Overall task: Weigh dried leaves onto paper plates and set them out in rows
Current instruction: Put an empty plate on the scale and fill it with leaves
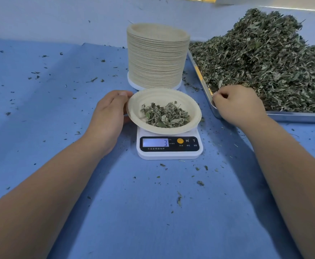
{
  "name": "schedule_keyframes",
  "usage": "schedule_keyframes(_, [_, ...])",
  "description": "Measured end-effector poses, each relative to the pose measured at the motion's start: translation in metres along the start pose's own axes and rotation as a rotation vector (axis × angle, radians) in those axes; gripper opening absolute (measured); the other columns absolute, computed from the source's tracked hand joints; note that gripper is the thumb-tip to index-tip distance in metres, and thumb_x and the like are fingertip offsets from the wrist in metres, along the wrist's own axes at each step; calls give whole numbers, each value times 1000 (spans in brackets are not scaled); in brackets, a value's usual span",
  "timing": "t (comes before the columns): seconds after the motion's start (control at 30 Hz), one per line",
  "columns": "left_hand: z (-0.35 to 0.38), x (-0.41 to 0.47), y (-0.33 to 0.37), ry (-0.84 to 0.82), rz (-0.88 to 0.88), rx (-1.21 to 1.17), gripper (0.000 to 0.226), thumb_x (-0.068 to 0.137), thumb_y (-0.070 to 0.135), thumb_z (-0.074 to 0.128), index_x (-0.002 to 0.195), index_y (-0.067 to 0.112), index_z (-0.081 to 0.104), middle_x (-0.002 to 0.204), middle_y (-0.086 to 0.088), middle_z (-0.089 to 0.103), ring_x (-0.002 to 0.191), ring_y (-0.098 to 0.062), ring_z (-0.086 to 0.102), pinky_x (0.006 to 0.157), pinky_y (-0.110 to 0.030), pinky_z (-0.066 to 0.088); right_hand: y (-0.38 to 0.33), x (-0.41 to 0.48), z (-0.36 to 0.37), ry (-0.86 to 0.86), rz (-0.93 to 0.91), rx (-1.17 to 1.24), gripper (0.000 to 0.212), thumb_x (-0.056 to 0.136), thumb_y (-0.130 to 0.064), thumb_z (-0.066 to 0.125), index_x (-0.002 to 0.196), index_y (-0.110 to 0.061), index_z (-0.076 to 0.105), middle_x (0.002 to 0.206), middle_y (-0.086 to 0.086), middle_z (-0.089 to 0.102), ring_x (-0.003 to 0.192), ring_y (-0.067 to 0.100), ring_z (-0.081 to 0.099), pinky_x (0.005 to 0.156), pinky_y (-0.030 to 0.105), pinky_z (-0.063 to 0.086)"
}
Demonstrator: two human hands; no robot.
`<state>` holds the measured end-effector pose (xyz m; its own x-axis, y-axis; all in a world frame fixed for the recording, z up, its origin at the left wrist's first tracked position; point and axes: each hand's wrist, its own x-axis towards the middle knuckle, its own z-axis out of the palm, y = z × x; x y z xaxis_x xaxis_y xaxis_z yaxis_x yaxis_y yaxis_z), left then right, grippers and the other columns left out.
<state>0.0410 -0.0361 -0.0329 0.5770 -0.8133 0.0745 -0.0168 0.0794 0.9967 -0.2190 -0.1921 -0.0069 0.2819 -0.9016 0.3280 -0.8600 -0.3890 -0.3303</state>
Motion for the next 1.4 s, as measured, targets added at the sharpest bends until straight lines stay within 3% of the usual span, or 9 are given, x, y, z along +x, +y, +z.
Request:
schedule_keyframes(0.1, [0, 0, 0, -2, -1, 0, 30, 106, 17, 40, 99, 19, 69, 91, 0, 69, 76, -8, 64, 66, -21, 52, 1, 0, 3, -20, -32, -55, 51, 101, -51, 37, 74, -12, 56, 66, 6, 58, 64, 28, 54, 54, 30, 35])
schedule_keyframes(0.27, [0, 0, -1, 6, -1, -9, 29, 105, 18, 41, 98, 21, 69, 87, 3, 70, 73, -6, 64, 64, -21, 52, 1, 1, 7, -41, -76, -129, 57, 103, -57, 32, 70, -14, 51, 65, 5, 56, 62, 26, 53, 53, 28, 30])
schedule_keyframes(0.47, [0, 1, -2, 10, -12, -4, 25, 106, 24, 42, 104, 25, 67, 110, -8, 72, 94, -17, 68, 74, -26, 53, 0, 1, 8, 71, -107, -81, 46, 101, -51, 42, 76, -15, 54, 69, 4, 54, 66, 29, 53, 52, 30, 33])
schedule_keyframes(0.67, [0, 2, -2, 14, -16, -12, 26, 107, 23, 42, 103, 25, 67, 107, -8, 71, 91, -16, 67, 69, -23, 53, -1, 0, 8, -65, -92, -223, 58, 100, -65, 26, 72, -21, 49, 74, 2, 56, 75, 31, 55, 63, 34, 36])
schedule_keyframes(0.83, [-1, 2, -2, 7, -18, -8, 25, 107, 24, 42, 104, 24, 67, 107, -7, 72, 92, -15, 68, 70, -22, 53, -1, -1, 9, -12, -91, -232, 63, 100, -64, 30, 72, -16, 60, 67, 5, 58, 62, 25, 52, 54, 27, 32])
schedule_keyframes(1.0, [1, 1, -2, 10, -22, -7, 25, 107, 24, 42, 104, 24, 67, 109, -8, 71, 95, -16, 68, 71, -23, 53, -2, -2, 9, -11, -80, -213, 64, 100, -61, 33, 67, -12, 58, 62, 7, 57, 58, 26, 52, 52, 25, 30])
schedule_keyframes(1.2, [1, 1, 0, 15, -19, -5, 26, 108, 23, 41, 104, 24, 66, 111, -10, 71, 95, -16, 67, 70, -22, 53, -8, 0, -2, 321, -99, 40, 57, 102, -43, 42, 58, -8, 40, 47, 7, 39, 45, 26, 37, 46, 29, 21])
schedule_keyframes(1.4, [1, 0, -1, 13, -20, 0, 26, 107, 23, 41, 104, 25, 66, 111, -9, 71, 96, -18, 68, 76, -27, 53, -5, -3, 6, 273, -102, 10, 56, 104, -41, 42, 59, -8, 39, 51, 8, 42, 50, 31, 42, 48, 33, 25])
